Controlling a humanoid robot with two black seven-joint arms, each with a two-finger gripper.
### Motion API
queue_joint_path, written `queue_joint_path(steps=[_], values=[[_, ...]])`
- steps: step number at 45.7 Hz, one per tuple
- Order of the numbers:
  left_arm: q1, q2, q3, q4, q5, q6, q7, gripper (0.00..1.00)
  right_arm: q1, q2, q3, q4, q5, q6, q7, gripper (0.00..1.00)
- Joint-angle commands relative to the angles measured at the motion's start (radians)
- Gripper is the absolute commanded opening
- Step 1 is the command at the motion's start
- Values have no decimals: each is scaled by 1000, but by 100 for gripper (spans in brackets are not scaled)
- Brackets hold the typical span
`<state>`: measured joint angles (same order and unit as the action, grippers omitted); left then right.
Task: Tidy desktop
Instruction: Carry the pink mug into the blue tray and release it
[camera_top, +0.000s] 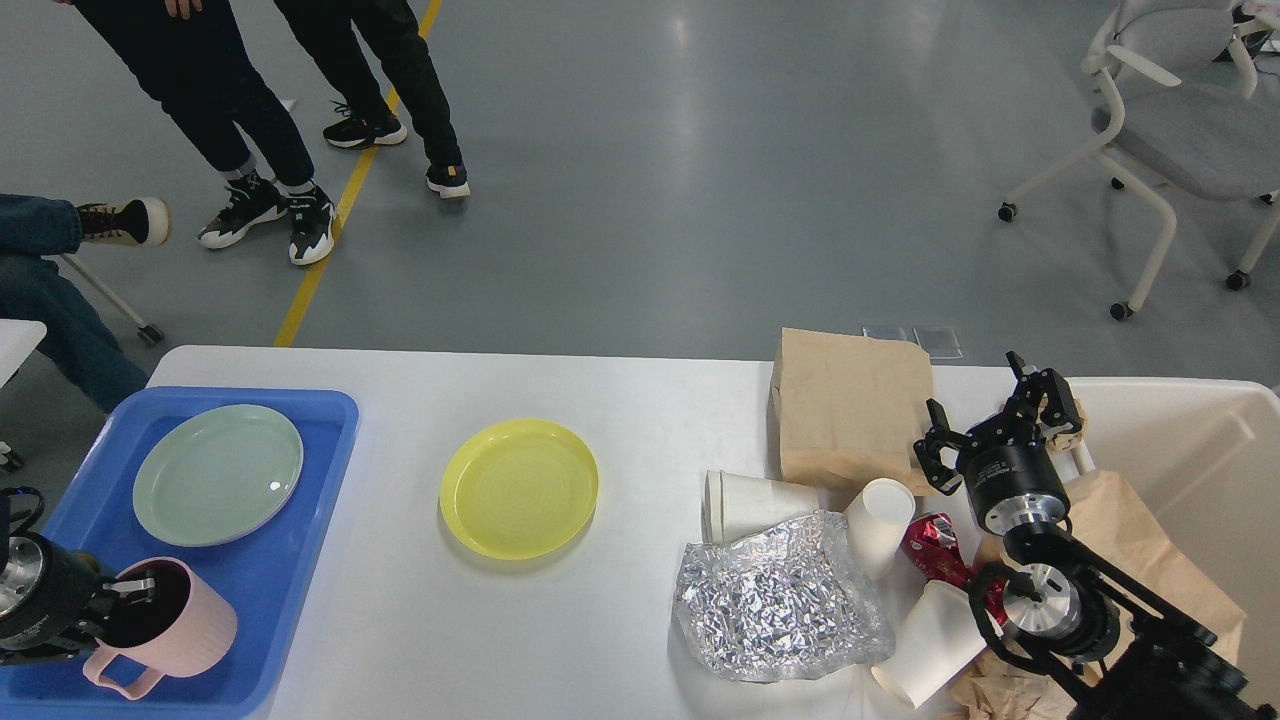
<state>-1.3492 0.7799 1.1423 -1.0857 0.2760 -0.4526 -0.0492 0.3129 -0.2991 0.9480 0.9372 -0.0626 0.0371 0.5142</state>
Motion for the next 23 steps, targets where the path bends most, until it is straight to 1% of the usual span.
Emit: queue_joint_path(steps=[1,5,6,7,8,9,10,11,14,15,16,23], values=[[-7,7,2,-6,-1,-23,6,0,0,0,0,0,0,0,0,100],[-5,4,2,-6,-1,-9,5,1,0,0,0,0,0,0,0,100],[-5,4,2,-6,-1,-6,5,6,0,0,0,0,0,0,0,100],[-5,6,2,-6,-1,-3,3,15,0,0,0,0,0,1,0,100],[-5,6,2,-5,-3,2,5,29,0,0,0,0,0,0,0,100],[-5,7,2,-3,-4,8,2,47,0,0,0,0,0,0,0,100],[-7,7,2,-3,-6,18,2,60,0,0,0,0,0,0,0,100],[-7,7,1,-3,-8,31,2,70,0,0,0,0,0,1,0,100],[-10,7,-3,-3,-9,63,2,89,0,0,0,0,0,1,0,100],[-10,6,-3,-3,-8,66,3,93,0,0,0,0,0,0,0,100],[-10,6,-3,-5,-9,66,3,94,0,0,1,0,0,1,0,100],[-11,4,2,-11,-8,65,5,94,0,0,0,0,0,1,0,100]])
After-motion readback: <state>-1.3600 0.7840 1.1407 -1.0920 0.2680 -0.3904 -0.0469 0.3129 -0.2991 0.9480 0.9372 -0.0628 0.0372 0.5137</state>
